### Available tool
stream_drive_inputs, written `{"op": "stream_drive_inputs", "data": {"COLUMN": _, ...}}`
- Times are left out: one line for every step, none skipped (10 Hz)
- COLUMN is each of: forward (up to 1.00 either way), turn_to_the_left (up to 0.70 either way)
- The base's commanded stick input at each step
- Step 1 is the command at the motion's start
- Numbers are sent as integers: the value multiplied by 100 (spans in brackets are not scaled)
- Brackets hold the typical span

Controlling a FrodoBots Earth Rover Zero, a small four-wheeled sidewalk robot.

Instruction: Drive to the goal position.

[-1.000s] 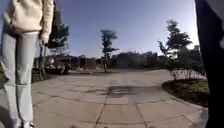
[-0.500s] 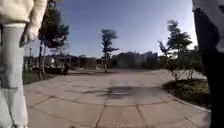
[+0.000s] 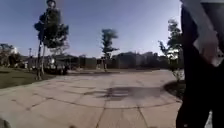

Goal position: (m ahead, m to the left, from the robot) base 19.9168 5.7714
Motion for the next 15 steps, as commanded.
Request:
{"op": "stream_drive_inputs", "data": {"forward": 21, "turn_to_the_left": 0}}
{"op": "stream_drive_inputs", "data": {"forward": 21, "turn_to_the_left": 0}}
{"op": "stream_drive_inputs", "data": {"forward": 19, "turn_to_the_left": 0}}
{"op": "stream_drive_inputs", "data": {"forward": 19, "turn_to_the_left": 0}}
{"op": "stream_drive_inputs", "data": {"forward": 19, "turn_to_the_left": 0}}
{"op": "stream_drive_inputs", "data": {"forward": 19, "turn_to_the_left": 0}}
{"op": "stream_drive_inputs", "data": {"forward": 15, "turn_to_the_left": 0}}
{"op": "stream_drive_inputs", "data": {"forward": 6, "turn_to_the_left": 0}}
{"op": "stream_drive_inputs", "data": {"forward": 1, "turn_to_the_left": 0}}
{"op": "stream_drive_inputs", "data": {"forward": 0, "turn_to_the_left": 0}}
{"op": "stream_drive_inputs", "data": {"forward": 0, "turn_to_the_left": 0}}
{"op": "stream_drive_inputs", "data": {"forward": 0, "turn_to_the_left": 0}}
{"op": "stream_drive_inputs", "data": {"forward": 0, "turn_to_the_left": 0}}
{"op": "stream_drive_inputs", "data": {"forward": 0, "turn_to_the_left": 0}}
{"op": "stream_drive_inputs", "data": {"forward": 0, "turn_to_the_left": 0}}
